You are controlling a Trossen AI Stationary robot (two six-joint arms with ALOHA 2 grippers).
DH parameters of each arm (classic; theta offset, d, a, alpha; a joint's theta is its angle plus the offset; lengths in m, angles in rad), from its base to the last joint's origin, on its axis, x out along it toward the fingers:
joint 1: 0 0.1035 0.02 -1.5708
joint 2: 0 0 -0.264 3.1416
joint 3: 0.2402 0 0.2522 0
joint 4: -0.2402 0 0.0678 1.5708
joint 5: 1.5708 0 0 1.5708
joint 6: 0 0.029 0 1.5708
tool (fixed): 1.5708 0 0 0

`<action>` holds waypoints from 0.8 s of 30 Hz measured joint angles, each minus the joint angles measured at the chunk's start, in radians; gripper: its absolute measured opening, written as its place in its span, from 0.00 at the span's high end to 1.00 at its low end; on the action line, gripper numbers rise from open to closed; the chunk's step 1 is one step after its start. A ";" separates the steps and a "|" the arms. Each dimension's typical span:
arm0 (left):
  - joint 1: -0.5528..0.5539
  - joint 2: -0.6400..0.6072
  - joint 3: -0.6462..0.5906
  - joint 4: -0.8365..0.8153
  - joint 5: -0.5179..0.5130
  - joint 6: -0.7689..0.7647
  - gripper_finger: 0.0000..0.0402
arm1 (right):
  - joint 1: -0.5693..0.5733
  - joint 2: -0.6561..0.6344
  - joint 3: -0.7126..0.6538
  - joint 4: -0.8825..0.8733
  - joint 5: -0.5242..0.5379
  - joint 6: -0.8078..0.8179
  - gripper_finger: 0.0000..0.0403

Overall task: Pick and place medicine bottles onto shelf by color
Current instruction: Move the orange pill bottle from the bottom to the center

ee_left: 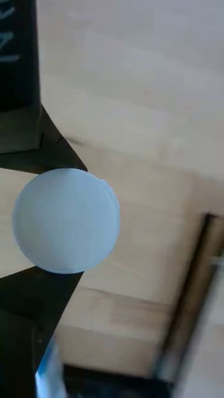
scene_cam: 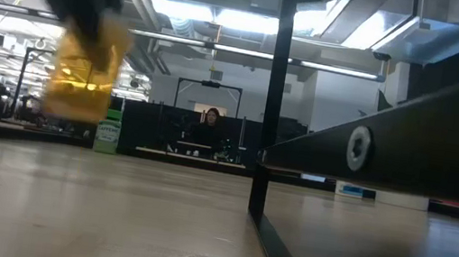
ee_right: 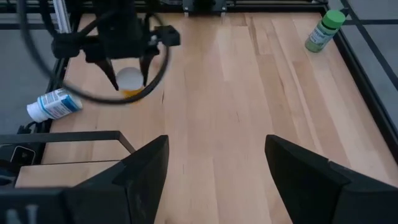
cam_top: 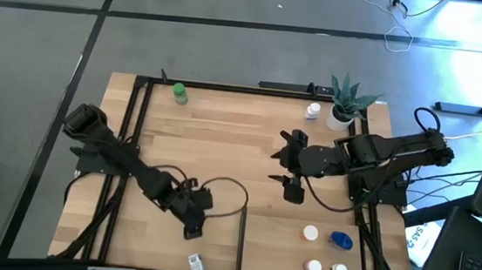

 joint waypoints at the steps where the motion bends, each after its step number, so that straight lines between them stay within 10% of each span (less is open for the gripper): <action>1: 0.011 -0.016 0.000 -0.004 -0.003 0.000 0.52 | 0.000 -0.004 0.000 0.000 0.000 -0.002 0.34; 24: 0.542 -0.132 0.001 -0.020 0.114 0.314 0.52 | 0.000 -0.071 0.000 -0.056 0.000 0.003 0.34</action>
